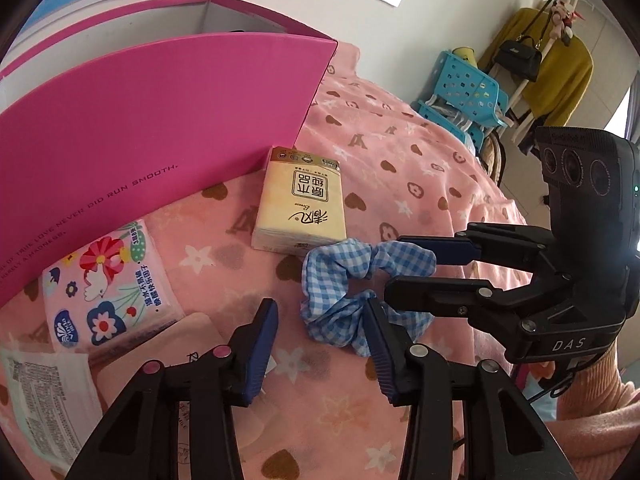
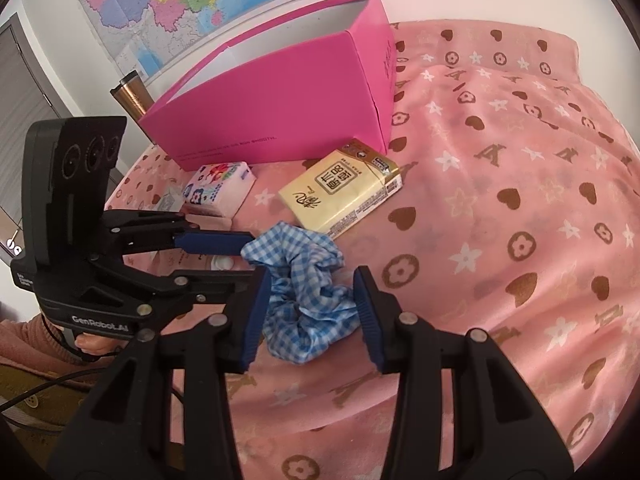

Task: Organize soft objects
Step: 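Lower the left gripper onto the blue gingham scrunchie and grasp it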

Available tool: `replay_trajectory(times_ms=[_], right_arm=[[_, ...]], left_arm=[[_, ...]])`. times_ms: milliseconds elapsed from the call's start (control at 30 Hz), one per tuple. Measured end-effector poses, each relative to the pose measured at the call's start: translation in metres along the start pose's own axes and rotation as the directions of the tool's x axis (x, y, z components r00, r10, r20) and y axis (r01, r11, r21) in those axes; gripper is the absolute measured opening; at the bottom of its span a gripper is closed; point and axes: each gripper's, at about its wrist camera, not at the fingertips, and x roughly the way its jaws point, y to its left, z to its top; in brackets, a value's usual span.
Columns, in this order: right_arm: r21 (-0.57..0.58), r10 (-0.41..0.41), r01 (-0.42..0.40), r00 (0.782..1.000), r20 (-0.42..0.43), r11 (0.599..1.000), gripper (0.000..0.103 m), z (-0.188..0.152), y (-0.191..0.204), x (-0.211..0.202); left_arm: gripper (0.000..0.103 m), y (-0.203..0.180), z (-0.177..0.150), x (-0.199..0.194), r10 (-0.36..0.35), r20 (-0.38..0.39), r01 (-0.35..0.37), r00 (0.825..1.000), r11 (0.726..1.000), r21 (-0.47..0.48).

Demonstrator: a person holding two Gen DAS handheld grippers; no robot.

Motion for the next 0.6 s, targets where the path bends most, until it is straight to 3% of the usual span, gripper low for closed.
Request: replay_trajectory(times_ms=[433,600], right_arm=[[0.009,-0.003,0.003,1.0,0.006,1.0,0.045,-0.0023,-0.0017,0.0002],[0.005,0.001,-0.001,1.0,0.012,1.0,0.028,-0.0016,-0.002,-0.0005]], left_arm=[[0.043,-0.0034,-0.0001,0.0023,0.003,-0.002,-0.003,1.0,1.0,0.012],[0.043,-0.0044,0.0015,0.0039,-0.009,-0.003,0.009,1.0,1.0,0.01]])
